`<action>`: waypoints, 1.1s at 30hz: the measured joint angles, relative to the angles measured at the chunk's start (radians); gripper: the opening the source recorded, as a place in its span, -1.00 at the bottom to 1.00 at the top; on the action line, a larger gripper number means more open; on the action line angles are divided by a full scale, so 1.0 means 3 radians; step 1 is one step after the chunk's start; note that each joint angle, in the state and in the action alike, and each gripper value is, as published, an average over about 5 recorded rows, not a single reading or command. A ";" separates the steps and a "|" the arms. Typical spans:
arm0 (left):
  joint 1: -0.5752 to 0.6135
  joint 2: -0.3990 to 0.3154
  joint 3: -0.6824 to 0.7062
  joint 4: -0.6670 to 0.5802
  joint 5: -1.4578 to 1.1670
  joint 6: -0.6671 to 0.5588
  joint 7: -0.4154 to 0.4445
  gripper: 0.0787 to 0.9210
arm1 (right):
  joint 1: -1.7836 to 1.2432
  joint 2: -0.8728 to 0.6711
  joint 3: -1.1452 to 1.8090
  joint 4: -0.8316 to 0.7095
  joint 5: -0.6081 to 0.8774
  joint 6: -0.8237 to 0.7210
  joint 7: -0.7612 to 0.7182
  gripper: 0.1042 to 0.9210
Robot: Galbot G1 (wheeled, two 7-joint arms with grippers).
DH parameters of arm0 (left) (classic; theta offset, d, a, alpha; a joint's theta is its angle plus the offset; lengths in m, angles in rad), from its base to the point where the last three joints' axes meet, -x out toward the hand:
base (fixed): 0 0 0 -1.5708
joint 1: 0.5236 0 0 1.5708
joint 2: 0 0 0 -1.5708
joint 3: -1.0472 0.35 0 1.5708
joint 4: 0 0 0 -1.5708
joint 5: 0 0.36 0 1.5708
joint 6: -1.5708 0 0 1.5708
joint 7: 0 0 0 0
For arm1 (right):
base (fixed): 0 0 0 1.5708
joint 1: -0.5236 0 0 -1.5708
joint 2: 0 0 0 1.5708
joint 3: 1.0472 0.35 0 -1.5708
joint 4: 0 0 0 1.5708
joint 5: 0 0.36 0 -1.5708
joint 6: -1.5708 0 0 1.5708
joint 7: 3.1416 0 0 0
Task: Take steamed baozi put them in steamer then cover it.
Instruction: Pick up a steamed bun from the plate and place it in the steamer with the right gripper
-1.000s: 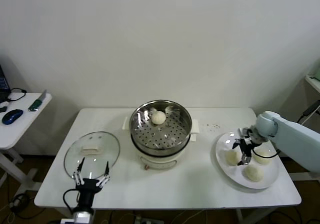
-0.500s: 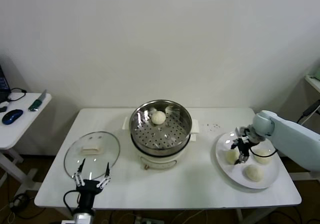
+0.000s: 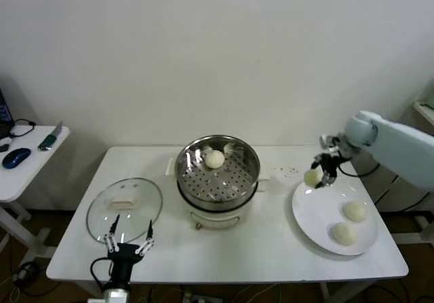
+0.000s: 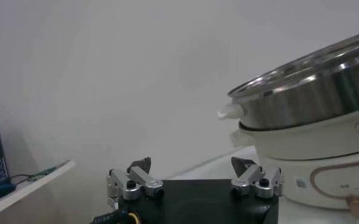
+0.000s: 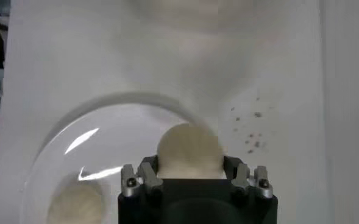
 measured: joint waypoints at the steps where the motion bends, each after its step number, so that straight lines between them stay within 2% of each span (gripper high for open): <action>1: -0.0006 -0.0003 0.0007 -0.0002 0.0003 0.0003 0.0001 0.77 | 0.0104 0.0046 -0.0074 -0.0011 0.0087 -0.0014 -0.0002 0.42; 10: -0.0076 -0.0007 0.0074 -0.0026 0.0057 0.0036 0.0006 0.77 | 0.0730 0.0647 -0.0478 -0.0166 0.0876 -0.0170 0.0017 0.43; 16: -0.0090 -0.0002 0.0086 -0.0034 0.0068 0.0045 0.0007 0.77 | 0.0837 0.1168 -0.0569 -0.0330 0.1235 -0.0258 0.0053 0.43; 24: -0.0101 0.0032 0.0081 -0.0032 0.0075 0.0052 0.0007 0.77 | 0.0714 0.1775 -0.0610 -0.0569 0.1438 -0.0311 0.0095 0.43; 33: -0.0115 0.0063 0.0079 -0.0027 0.0073 0.0063 0.0007 0.77 | 0.0411 0.2247 -0.0630 -0.0782 0.1442 -0.0320 0.0115 0.43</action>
